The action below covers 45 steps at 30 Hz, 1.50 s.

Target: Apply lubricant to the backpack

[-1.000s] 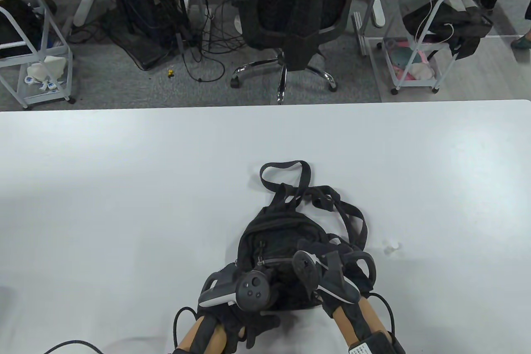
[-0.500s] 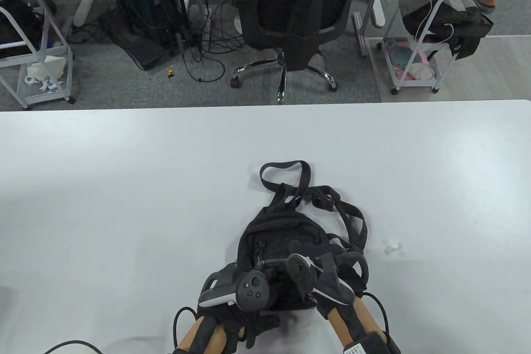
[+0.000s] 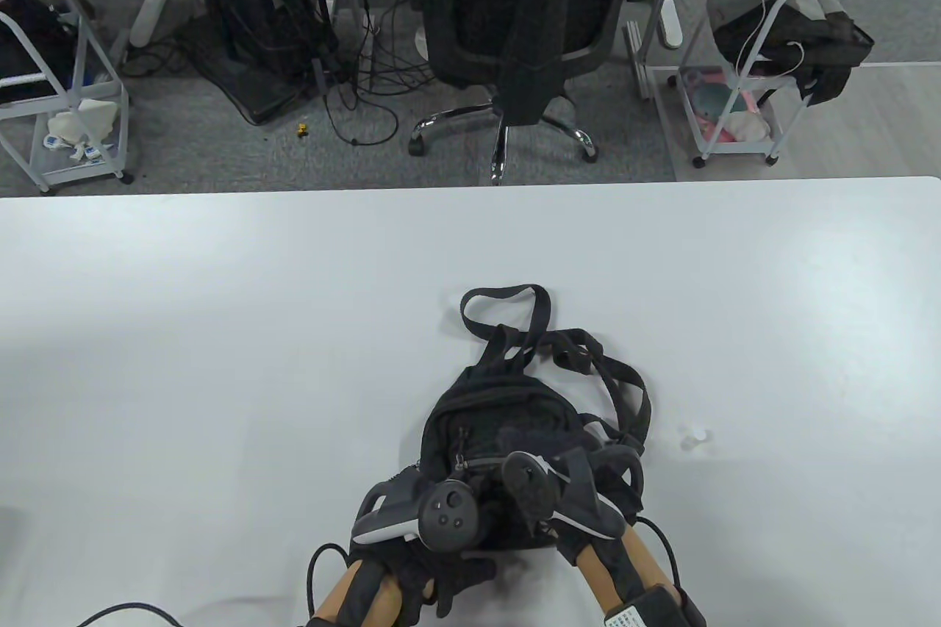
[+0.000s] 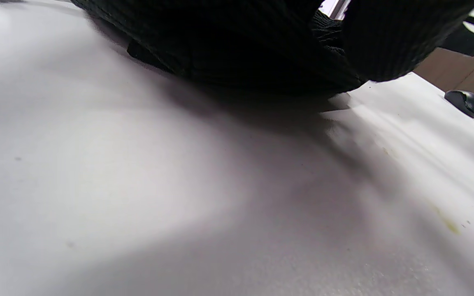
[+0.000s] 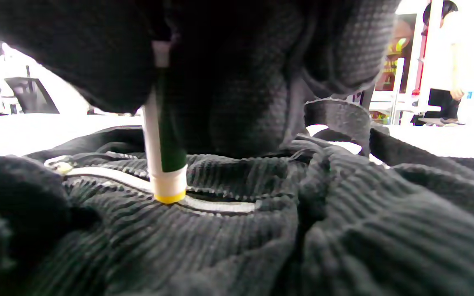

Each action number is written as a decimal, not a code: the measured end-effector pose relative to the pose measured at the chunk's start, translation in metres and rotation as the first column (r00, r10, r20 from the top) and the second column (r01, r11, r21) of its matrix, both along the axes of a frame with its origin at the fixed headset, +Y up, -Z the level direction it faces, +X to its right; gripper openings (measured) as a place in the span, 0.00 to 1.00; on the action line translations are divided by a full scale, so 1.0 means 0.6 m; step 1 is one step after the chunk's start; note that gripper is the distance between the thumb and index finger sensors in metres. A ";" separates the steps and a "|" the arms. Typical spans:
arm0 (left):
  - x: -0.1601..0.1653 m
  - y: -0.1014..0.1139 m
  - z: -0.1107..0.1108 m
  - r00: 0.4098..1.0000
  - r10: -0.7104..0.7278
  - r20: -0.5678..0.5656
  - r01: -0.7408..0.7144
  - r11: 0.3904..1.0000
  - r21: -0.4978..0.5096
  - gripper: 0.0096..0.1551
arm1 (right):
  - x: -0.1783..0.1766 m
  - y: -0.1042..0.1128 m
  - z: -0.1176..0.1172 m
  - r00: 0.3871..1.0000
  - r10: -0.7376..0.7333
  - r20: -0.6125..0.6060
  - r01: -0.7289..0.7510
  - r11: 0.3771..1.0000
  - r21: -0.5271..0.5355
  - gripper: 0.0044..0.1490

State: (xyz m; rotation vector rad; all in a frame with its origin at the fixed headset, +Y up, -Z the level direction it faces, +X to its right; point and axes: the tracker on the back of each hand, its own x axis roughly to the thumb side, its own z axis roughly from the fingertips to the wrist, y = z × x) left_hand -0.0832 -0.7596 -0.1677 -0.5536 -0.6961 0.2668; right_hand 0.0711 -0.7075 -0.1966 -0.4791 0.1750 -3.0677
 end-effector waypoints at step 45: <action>0.001 -0.002 0.001 1.000 -0.008 0.000 0.008 1.000 0.005 0.47 | -0.003 -0.007 -0.003 0.999 -0.051 -0.014 0.051 0.999 0.017 0.26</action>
